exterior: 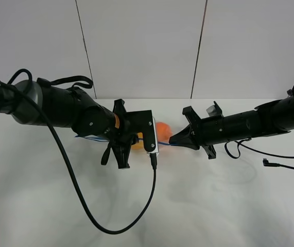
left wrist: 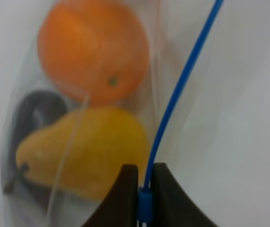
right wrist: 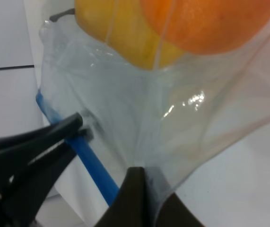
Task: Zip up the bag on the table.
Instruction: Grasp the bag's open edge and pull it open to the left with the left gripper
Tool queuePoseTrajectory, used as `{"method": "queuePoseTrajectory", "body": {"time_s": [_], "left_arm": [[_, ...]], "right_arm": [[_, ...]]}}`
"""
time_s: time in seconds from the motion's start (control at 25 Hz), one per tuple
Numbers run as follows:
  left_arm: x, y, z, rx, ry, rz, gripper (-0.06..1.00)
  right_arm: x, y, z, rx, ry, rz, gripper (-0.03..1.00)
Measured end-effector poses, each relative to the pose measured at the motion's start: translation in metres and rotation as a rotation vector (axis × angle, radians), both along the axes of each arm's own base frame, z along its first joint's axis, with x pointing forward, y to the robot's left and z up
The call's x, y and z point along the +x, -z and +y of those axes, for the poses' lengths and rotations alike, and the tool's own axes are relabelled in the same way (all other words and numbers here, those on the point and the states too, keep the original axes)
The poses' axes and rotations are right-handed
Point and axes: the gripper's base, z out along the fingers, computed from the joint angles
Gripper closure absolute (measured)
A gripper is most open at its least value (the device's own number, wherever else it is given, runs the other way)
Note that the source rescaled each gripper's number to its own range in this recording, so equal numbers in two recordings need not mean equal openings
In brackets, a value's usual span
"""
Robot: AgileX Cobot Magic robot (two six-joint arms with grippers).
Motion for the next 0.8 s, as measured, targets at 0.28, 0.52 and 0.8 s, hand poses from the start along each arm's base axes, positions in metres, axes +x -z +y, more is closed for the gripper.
{"method": "queuePoseTrajectory", "body": {"time_s": [0.28, 0.52, 0.8], "left_arm": [[0.016, 0.006, 0.038, 0.053, -0.07, 0.006, 0.94], [0.032, 0.007, 0.07, 0.073, -0.151, 0.009, 0.94], [0.043, 0.007, 0.1, 0.097, -0.216, 0.006, 0.94]], "right_arm": [[0.0, 0.0, 0.0, -0.007, 0.002, -0.001, 0.97], [0.0, 0.001, -0.001, -0.016, -0.008, -0.002, 0.97], [0.0, 0.001, -0.001, -0.015, -0.008, -0.003, 0.97]]}}
